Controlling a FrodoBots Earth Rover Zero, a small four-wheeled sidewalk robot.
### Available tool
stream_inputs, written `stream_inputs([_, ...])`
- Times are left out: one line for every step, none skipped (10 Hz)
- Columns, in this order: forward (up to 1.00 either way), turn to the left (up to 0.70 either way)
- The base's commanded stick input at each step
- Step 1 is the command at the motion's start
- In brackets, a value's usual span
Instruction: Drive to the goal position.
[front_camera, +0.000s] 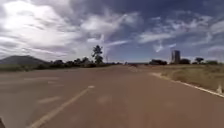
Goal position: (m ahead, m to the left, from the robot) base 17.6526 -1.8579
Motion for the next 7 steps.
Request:
stream_inputs([0.97, 0.0])
stream_inputs([0.97, -0.03])
stream_inputs([0.97, -0.06])
stream_inputs([0.97, -0.1])
stream_inputs([0.97, -0.31])
stream_inputs([0.97, -0.2])
stream_inputs([0.97, -0.08])
